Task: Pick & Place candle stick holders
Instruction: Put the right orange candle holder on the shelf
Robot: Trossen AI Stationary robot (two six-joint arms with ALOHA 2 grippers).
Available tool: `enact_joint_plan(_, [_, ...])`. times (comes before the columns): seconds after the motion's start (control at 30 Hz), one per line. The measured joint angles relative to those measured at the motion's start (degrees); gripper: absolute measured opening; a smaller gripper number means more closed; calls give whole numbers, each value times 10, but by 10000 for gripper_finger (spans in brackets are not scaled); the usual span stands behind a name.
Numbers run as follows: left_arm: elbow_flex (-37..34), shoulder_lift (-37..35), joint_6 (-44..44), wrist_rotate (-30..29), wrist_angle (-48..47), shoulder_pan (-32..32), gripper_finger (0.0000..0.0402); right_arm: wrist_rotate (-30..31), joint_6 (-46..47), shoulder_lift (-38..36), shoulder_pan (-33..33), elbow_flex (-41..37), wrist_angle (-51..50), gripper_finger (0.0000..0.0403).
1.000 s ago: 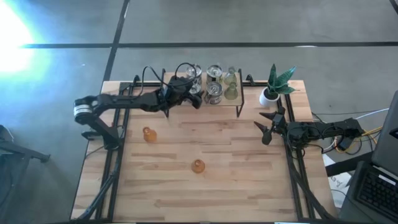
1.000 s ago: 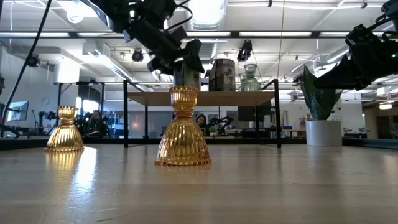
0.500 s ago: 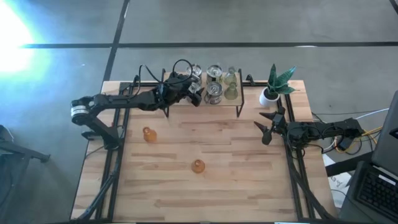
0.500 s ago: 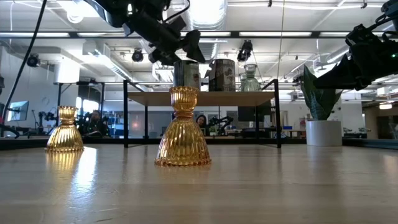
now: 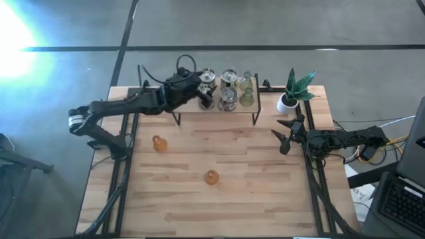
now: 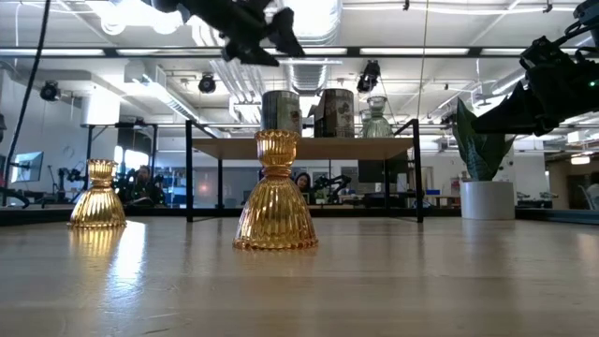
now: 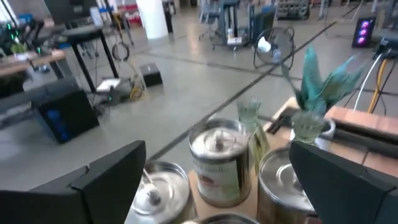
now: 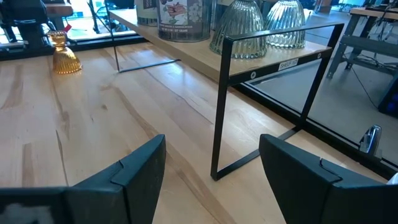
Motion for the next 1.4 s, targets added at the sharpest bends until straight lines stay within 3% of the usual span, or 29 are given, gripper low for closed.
enact_joint_plan(0.13, [2,-54,18,9,-19,-14,400,0,0,0,0,0,0,251])
enact_joint_plan(0.27, [2,-127,21,69,-95,-39,399,0,0,0,0,0,0,251])
enact_joint_plan(0.47, [2,-232,16,303,-274,-70,399,0,0,0,0,0,0,251])
enact_joint_plan(0.6, [-12,-263,-44,446,-297,-88,399,0,0,0,0,0,0,251])
enact_joint_plan(0.67, [-24,-266,-85,489,-297,-99,399,0,0,0,0,0,0,251])
enact_joint_plan(0.9, [-113,-254,-121,508,-289,-170,399,0,0,0,0,0,0,251])
enact_joint_plan(1.0, [-159,-238,-141,505,-245,-204,399,0,0,0,0,0,0,251])
enact_joint_plan(1.17, [-229,-206,-204,444,-150,-234,399,0,0,0,0,0,0,251])
enact_joint_plan(1.4, [-306,-167,-268,421,-39,-242,399,0,0,0,0,0,0,251])
